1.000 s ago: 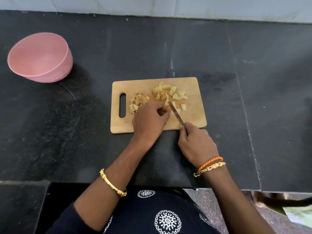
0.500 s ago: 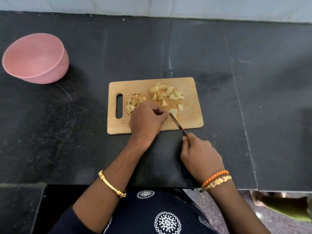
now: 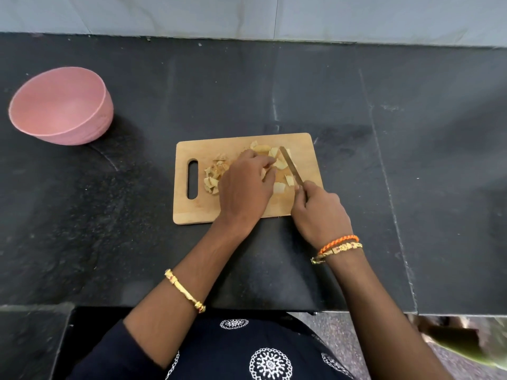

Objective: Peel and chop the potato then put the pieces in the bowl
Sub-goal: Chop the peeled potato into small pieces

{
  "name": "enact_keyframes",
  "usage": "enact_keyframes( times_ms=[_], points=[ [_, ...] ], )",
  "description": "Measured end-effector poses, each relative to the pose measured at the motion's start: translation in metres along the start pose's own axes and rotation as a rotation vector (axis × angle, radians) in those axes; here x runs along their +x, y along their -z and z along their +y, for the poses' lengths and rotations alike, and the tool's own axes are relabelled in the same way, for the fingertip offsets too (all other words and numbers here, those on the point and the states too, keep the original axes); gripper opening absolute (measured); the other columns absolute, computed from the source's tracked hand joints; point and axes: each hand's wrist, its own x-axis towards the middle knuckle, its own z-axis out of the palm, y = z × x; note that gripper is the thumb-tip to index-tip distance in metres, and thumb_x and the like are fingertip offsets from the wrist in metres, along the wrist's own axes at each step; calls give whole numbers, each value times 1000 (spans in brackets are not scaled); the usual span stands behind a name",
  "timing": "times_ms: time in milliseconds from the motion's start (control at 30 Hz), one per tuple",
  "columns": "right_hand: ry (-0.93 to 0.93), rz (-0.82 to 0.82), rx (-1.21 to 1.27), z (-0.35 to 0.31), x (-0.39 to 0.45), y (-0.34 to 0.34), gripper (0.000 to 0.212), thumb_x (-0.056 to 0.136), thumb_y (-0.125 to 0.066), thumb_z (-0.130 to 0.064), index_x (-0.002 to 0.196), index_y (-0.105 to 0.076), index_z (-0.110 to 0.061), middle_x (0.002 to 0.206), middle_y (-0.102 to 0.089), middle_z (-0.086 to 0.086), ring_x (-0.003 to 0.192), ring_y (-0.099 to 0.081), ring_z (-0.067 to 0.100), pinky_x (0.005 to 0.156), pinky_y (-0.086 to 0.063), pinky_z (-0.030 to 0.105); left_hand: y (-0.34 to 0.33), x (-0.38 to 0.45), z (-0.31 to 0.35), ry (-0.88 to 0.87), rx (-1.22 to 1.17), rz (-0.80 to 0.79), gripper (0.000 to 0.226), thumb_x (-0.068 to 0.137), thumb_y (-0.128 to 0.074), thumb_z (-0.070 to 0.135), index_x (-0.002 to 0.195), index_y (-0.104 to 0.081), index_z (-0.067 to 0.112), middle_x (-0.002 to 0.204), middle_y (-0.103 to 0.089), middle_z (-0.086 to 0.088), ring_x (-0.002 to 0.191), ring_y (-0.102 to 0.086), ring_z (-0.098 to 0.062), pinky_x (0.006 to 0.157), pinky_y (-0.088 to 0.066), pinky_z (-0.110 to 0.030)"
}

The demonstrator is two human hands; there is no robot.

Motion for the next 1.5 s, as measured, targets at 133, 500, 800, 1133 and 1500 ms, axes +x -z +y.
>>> enact_keyframes(
  times_ms=[133, 500, 800, 1133, 1500],
  points=[
    [13, 21, 26, -1, 5, -1, 28, 99, -34, -31, 77, -44, -16, 62, -46, 0, 63, -49, 28, 58, -36, 30, -10, 9, -1, -52, 57, -31, 34, 85, -65, 32, 118, -63, 22, 104, -59, 6, 89, -58, -12, 68, -49, -28],
    [-48, 1, -16, -5, 15, -7, 27, 99, -32, -32, 86, -48, -15, 69, -47, 3, 68, -52, 27, 61, -41, 31, -17, 25, -7, -57, 119, -55, 24, 83, -67, 33, 104, -71, 21, 99, -66, 5, 87, -61, -15, 69, -52, -33],
    [-79, -68, 121, -2, 17, -5, 28, 99, -33, -30, 83, -51, -15, 71, -51, 4, 74, -54, 27, 66, -45, 34, -11, 22, -7, -47, 74, -105, 21, 77, -73, 36, 94, -73, 23, 87, -71, 9, 80, -62, -9, 67, -48, -26],
    [-107, -70, 146, 1, 23, 3, 32, 99, -34, -30, 89, -57, -11, 77, -60, 8, 74, -60, 28, 69, -52, 40, -3, 46, 4, -275, 287, -416, 39, 87, -63, 28, 125, -56, 31, 107, -61, 3, 95, -59, -19, 77, -48, -34],
    [-110, -132, 181, 8, 12, 6, 33, 99, -35, -31, 92, -60, -11, 77, -61, 8, 73, -60, 27, 71, -52, 39, -6, 39, 7, -186, 242, -339, 28, 87, -63, 25, 114, -66, 17, 102, -65, -4, 93, -61, -23, 78, -49, -34]
  ],
)
